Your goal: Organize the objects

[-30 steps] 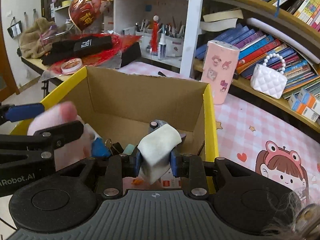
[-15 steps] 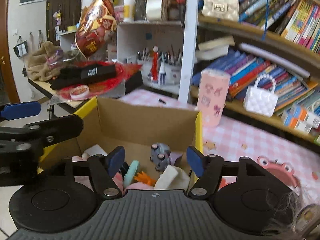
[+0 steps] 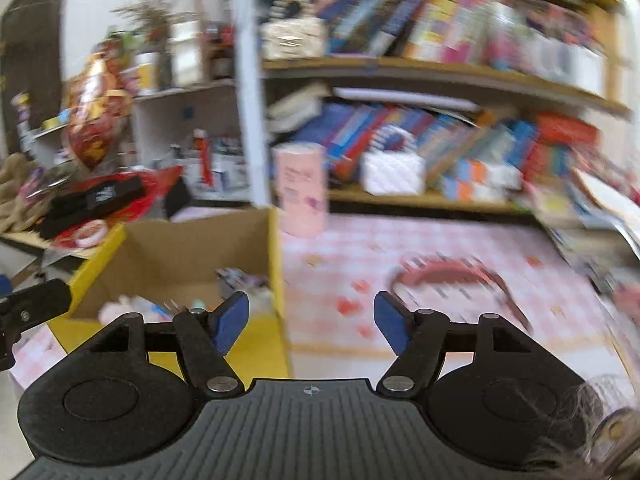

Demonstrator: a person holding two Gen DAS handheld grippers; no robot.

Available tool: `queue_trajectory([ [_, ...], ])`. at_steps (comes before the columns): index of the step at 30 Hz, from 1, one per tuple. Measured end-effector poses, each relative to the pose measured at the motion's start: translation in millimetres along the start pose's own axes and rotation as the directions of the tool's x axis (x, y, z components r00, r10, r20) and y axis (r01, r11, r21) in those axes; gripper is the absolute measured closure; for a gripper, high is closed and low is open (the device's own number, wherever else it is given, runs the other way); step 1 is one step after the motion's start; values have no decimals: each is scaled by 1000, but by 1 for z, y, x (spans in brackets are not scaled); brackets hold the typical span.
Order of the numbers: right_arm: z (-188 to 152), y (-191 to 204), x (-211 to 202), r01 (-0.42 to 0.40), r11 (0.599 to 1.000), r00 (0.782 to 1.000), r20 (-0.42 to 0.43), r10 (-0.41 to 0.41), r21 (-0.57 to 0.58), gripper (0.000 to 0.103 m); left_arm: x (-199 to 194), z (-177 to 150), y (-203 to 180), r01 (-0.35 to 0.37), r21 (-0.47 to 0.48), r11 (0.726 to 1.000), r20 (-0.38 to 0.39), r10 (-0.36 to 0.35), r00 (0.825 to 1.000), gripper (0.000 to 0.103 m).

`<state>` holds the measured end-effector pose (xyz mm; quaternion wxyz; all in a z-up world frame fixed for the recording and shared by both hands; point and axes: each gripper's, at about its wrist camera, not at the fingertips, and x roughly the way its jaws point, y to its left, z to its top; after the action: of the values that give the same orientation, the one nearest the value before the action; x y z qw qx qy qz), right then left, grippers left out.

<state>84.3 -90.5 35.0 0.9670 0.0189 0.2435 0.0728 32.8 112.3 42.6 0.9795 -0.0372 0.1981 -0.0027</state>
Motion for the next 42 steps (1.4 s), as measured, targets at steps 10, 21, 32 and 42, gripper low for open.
queue_trajectory([
  [10, -73, -41, -67, 233, 964, 969, -117, -219, 125, 27, -18, -47, -55, 70, 103, 992, -134, -56, 989, 9],
  [21, -95, -56, -93, 289, 952, 953, -126, -275, 103, 23, -18, -56, -87, 102, 133, 986, -156, -81, 985, 8],
  [32, -88, -63, -99, 306, 949, 950, -87, -299, 81, 16, -18, -59, -109, 108, 182, 977, -159, -79, 984, 3],
  [42, -92, -60, -103, 315, 946, 946, -103, -307, 75, 8, -18, -61, -107, 80, 174, 981, -195, -46, 980, 1],
])
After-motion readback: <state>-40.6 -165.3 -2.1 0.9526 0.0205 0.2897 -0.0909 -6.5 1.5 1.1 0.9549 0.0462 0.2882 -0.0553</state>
